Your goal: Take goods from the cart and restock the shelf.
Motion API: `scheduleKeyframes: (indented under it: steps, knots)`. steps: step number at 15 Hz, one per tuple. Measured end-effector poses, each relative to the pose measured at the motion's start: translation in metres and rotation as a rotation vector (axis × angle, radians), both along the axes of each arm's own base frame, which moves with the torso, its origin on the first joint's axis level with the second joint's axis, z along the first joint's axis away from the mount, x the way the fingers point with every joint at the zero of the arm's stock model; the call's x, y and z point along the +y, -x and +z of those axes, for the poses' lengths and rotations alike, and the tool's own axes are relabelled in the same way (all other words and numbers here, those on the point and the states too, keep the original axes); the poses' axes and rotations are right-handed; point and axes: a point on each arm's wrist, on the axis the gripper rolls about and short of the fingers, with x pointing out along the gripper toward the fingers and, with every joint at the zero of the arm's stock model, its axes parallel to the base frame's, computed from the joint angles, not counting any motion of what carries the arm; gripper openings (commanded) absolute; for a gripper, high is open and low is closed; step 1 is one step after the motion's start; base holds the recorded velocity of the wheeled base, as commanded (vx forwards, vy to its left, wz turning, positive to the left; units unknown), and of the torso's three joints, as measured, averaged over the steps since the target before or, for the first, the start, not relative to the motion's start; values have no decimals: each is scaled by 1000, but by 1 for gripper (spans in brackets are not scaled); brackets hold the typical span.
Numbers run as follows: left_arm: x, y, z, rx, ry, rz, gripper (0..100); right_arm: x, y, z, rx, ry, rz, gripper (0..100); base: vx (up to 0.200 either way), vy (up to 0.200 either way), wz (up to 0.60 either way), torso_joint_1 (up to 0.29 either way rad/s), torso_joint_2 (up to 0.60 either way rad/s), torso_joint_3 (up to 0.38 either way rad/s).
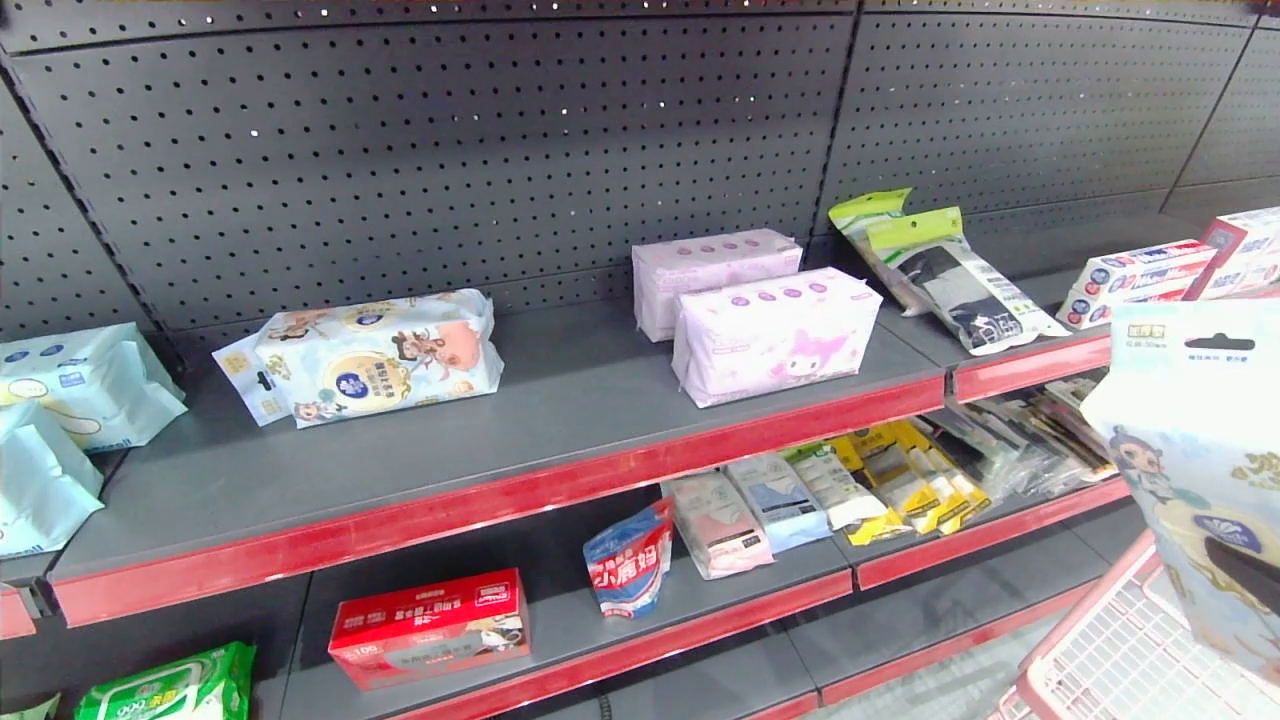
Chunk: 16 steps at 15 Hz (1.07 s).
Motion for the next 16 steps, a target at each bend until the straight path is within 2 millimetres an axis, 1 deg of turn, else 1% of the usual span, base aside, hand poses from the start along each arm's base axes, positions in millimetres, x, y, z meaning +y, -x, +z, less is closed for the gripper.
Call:
scheduleKeyframes:
  steps: [9, 14, 16]
  knots:
    - [0, 0, 0, 0, 0, 0, 100, 0, -3, 14, -42, 36, 13, 0, 0, 0, 0, 172, -363, -196]
    - [0, 0, 0, 0, 0, 0, 100, 0, -5, 13, -34, 41, 15, 0, 0, 0, 0, 168, -343, -179]
    - [0, 0, 0, 0, 0, 0, 100, 0, -6, 13, -29, 63, 21, 0, 0, 0, 0, 25, -45, -28]
